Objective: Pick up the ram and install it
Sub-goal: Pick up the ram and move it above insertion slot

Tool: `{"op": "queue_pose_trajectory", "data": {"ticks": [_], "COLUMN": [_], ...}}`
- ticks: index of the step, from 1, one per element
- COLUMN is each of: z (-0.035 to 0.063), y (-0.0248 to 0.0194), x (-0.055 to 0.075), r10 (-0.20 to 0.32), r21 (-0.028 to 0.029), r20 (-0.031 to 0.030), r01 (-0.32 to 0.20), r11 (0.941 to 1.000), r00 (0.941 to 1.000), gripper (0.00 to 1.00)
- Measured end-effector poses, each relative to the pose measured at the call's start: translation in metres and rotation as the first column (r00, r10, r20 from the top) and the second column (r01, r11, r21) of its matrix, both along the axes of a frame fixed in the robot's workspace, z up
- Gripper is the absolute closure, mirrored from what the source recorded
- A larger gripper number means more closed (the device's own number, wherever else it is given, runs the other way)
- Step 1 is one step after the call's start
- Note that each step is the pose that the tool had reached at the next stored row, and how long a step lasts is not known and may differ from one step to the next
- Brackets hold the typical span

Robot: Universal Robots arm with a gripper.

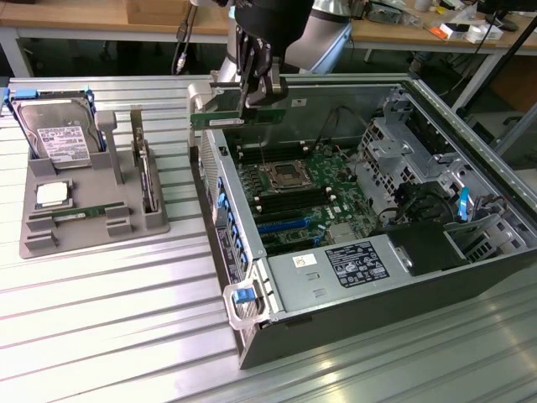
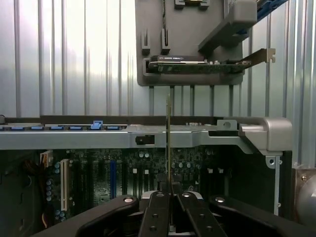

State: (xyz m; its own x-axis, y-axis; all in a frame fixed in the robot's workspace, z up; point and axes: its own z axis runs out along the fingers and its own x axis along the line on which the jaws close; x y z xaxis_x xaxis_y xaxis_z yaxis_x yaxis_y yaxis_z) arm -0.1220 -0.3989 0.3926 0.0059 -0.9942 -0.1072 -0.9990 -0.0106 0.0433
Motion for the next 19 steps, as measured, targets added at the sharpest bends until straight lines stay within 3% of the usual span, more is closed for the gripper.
{"op": "queue_pose_trajectory", "data": {"ticks": [13,19], "z": [0.0,0.0], "y": [0.0,0.0], "x": [0.038,0.061], "r10": [0.0,0.0], "r21": [-0.0001,-0.0001], "r20": [0.0,-0.0001], "r01": [0.0,0.0], "r11": [1.0,1.0], "r00": [1.0,1.0], "gripper": [0.88,0.88]}}
